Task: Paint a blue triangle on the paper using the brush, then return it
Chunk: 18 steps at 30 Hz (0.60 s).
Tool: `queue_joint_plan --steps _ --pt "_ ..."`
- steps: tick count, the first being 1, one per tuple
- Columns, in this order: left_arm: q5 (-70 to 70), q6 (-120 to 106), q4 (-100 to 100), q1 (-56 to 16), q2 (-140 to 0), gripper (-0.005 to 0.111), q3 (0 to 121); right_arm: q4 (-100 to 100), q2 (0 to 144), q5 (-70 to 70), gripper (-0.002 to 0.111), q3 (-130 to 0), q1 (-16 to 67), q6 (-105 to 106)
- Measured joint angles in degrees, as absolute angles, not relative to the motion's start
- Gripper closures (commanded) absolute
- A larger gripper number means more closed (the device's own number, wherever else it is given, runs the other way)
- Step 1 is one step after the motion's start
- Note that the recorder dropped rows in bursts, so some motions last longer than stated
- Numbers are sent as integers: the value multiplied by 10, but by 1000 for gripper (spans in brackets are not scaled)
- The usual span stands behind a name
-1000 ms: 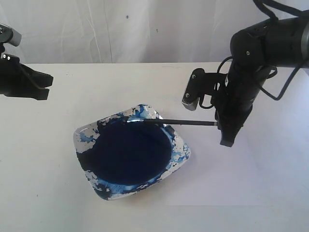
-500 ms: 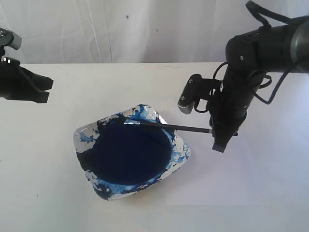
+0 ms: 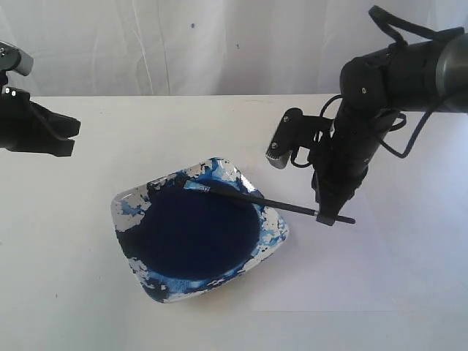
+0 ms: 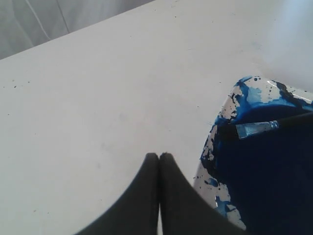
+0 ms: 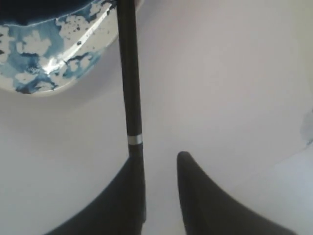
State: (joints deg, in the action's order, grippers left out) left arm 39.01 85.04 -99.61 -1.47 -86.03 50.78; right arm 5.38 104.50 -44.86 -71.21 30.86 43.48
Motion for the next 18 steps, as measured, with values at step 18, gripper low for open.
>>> queue_joint_plan --steps 18 --pt "437 849 -996 -15 -860 107 508 -485 792 11 71 -362 317 84"
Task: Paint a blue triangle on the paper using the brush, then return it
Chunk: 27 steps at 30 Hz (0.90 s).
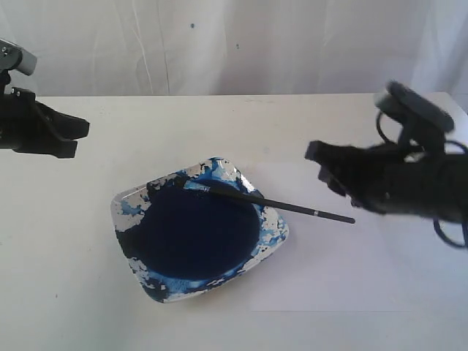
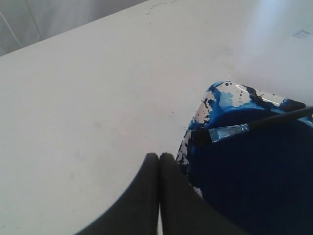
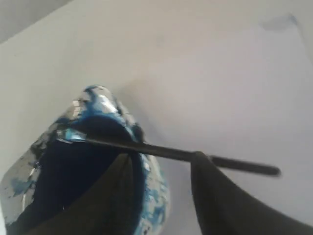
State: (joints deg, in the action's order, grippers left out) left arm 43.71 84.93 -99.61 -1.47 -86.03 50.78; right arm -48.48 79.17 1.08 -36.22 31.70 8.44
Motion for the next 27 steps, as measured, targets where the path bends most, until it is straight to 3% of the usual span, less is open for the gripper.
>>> queue_joint_plan --steps 3,9,18,27 --pt "441 849 -996 -15 -860 107 508 -531 789 59 72 -291 345 14" --pt "443 849 -996 -15 -860 107 508 -536 780 102 73 -272 409 -68" --pt "450 849 -996 -15 -860 107 508 -445 784 368 80 -152 519 -428" --pt "454 849 -996 -15 -860 107 508 -391 898 460 80 -139 529 -602"
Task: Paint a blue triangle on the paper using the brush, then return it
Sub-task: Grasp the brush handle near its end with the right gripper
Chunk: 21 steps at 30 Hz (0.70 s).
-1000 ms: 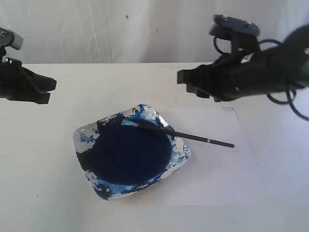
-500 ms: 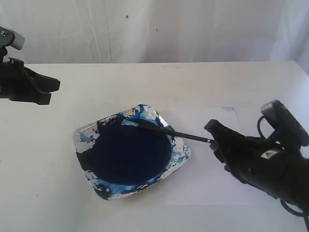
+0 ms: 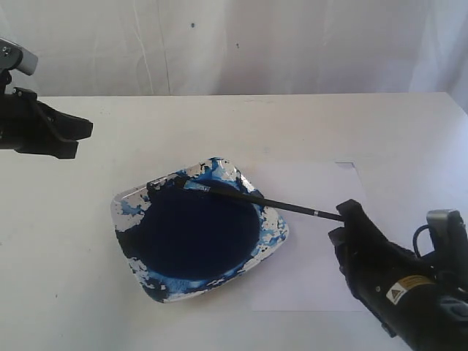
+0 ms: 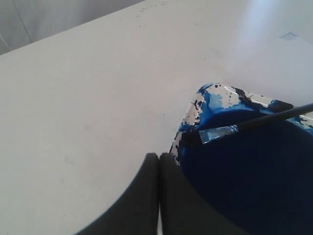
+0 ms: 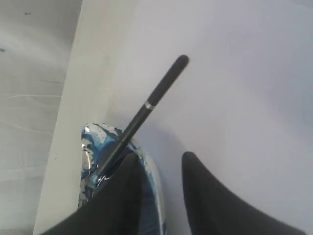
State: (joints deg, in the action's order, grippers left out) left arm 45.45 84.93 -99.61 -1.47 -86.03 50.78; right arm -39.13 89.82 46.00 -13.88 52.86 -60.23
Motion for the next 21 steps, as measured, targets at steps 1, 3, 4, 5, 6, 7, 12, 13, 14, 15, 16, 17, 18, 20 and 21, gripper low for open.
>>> queue_joint_plan --steps 1,3,4,5,6,7,12,13,14,15,16,17,18,20,21 --pt "456 849 -996 -15 -860 107 508 -382 918 477 80 -139 529 -620" --pt "457 849 -996 -15 -860 107 508 -359 954 512 80 -140 529 -652" --pt "458 849 -996 -15 -860 107 508 -350 978 531 80 -146 530 -670" --pt "458 849 -996 -15 -860 107 508 -346 992 540 78 -151 530 -681" --pt "460 849 -996 -15 -860 107 508 -342 1007 547 75 -158 530 -690" --pt "462 849 -996 -15 -860 107 508 -339 1028 557 72 -165 530 -696" --pt "472 849 -996 -15 -860 107 508 -334 1088 613 56 -198 530 -708" --pt "473 849 -996 -15 -860 107 508 -335 1097 626 55 -204 530 -710" --pt "475 849 -996 -15 -860 107 508 -338 1102 633 55 -207 530 -712" --pt "476 849 -996 -15 -860 107 508 -342 1105 639 55 -209 530 -713" --pt "477 849 -996 -15 -860 107 508 -345 1111 647 55 -212 530 -714" --pt "477 849 -996 -15 -860 107 508 -346 1113 650 55 -216 530 -714" --pt "477 849 -996 -15 -860 107 508 -348 1116 655 55 -217 530 -714" --pt "477 849 -996 -15 -860 107 508 -356 1122 661 55 -222 530 -719" --pt "477 849 -996 -15 -860 107 508 -361 1124 664 55 -224 530 -725"
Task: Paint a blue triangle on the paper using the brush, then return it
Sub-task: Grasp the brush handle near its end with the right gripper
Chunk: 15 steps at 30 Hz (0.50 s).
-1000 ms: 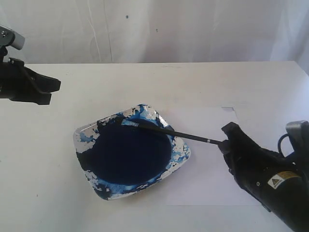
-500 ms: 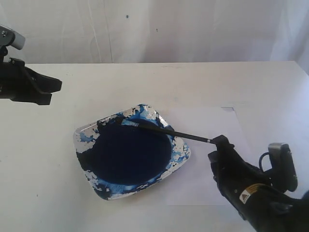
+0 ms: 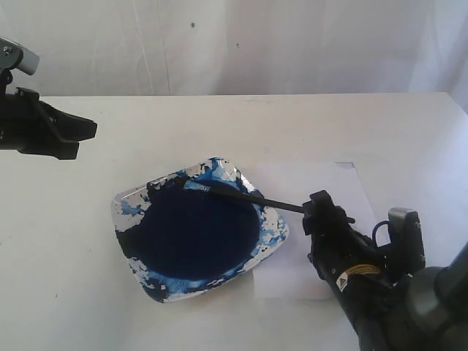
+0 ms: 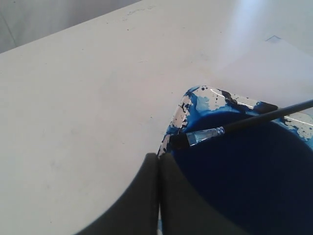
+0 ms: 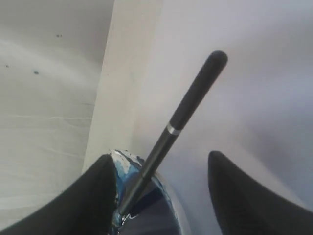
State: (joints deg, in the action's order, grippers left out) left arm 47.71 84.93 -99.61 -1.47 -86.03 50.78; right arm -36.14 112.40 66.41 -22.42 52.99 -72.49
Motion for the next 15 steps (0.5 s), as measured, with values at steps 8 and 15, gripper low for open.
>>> queue_joint_plan --steps 8,15 --pt "479 849 -996 -15 -860 107 508 -357 1129 668 55 -237 528 -746" --pt "479 848 -996 -15 -860 107 508 -304 1127 698 55 -205 527 -776"
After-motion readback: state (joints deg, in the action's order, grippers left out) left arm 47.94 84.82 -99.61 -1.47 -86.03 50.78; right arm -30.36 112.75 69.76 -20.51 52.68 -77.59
